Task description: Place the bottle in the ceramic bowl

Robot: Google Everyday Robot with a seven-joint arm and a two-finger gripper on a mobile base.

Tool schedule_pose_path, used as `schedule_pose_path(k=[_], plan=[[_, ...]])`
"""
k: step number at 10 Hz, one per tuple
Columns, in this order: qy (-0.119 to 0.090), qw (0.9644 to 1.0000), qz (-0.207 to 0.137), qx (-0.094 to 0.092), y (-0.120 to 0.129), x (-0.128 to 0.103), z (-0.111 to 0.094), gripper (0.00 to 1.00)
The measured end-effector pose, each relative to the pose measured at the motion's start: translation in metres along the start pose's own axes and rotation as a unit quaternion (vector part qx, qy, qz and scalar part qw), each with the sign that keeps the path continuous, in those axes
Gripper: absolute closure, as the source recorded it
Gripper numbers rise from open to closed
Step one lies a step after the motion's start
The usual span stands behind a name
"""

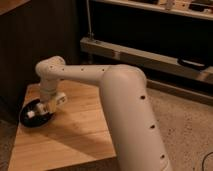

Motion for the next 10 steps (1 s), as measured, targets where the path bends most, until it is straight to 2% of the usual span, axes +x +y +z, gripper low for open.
schedule_pose_path(k=[2,3,5,6,8,9,10], plan=[[-0.014,0.9994,-0.032,-0.007,-0.010,-0.013,0.014,1.00],[-0.018,0.9990,-0.039,-0.010,-0.011,-0.019,0.022,0.95],[-0.016,0.9987,-0.047,-0.009,-0.019,-0.027,0.034,0.76],[-0.014,0.9986,-0.050,-0.007,-0.022,-0.029,0.039,0.63],[-0.010,0.9983,-0.057,-0.004,-0.023,-0.034,0.045,0.47],[-0.005,0.9984,-0.057,-0.002,-0.024,-0.036,0.049,0.33],[-0.005,0.9983,-0.057,-0.002,-0.025,-0.038,0.050,0.28]])
